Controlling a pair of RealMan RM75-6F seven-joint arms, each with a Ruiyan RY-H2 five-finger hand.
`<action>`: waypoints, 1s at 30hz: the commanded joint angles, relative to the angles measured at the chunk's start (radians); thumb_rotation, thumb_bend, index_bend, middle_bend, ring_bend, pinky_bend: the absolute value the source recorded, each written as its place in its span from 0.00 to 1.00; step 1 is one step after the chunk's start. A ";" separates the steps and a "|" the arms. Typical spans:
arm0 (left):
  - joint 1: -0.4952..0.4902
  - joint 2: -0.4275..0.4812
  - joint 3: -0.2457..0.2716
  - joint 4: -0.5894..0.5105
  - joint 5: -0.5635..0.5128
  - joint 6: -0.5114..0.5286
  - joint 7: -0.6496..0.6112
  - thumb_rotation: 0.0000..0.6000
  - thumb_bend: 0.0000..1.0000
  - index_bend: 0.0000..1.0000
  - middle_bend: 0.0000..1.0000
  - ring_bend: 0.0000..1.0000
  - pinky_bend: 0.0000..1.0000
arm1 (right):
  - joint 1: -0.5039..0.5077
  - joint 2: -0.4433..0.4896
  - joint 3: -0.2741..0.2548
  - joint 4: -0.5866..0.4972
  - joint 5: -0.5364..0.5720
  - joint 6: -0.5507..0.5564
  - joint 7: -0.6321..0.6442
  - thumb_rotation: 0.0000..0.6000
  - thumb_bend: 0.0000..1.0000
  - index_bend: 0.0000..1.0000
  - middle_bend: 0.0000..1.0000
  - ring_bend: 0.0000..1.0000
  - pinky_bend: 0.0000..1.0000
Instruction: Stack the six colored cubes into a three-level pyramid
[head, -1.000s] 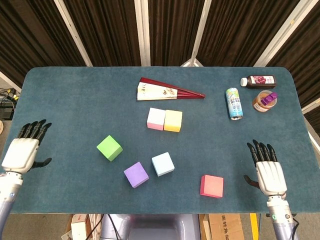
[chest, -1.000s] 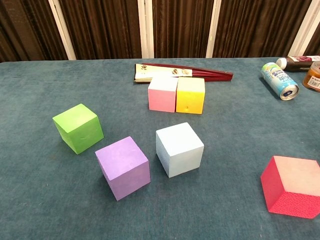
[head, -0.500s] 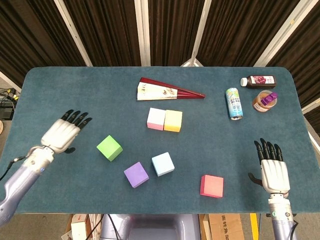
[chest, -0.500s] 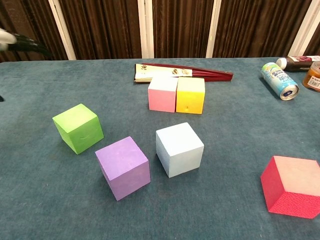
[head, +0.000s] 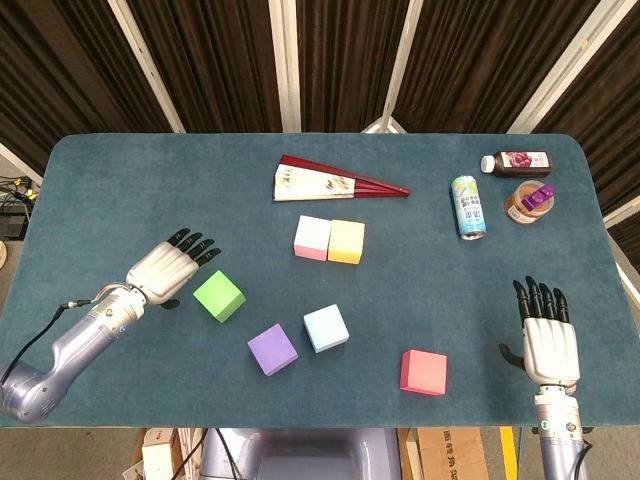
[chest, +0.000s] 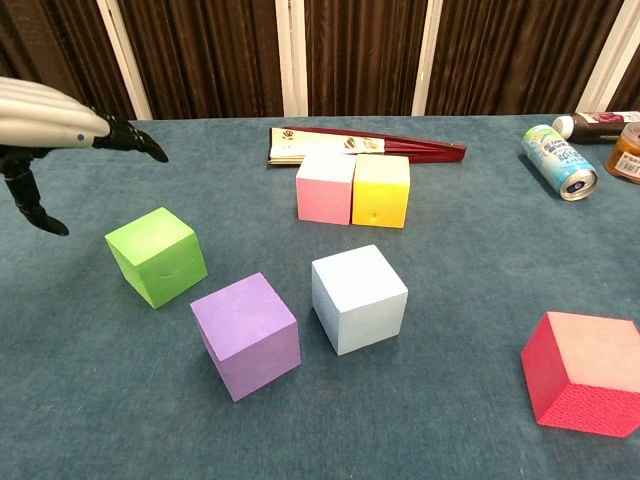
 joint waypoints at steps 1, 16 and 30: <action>-0.003 -0.022 0.017 0.019 0.007 -0.003 -0.021 1.00 0.21 0.05 0.04 0.00 0.00 | -0.002 0.003 0.002 -0.002 0.002 0.003 0.006 1.00 0.20 0.02 0.02 0.00 0.00; -0.027 -0.093 0.033 0.055 0.007 0.018 -0.084 1.00 0.21 0.08 0.10 0.00 0.00 | -0.002 0.010 0.009 -0.010 0.020 -0.004 0.039 1.00 0.20 0.02 0.02 0.00 0.00; -0.074 -0.133 0.047 0.069 -0.081 -0.003 -0.077 1.00 0.35 0.12 0.13 0.00 0.00 | 0.002 0.018 0.013 -0.013 0.042 -0.021 0.057 1.00 0.20 0.02 0.02 0.00 0.00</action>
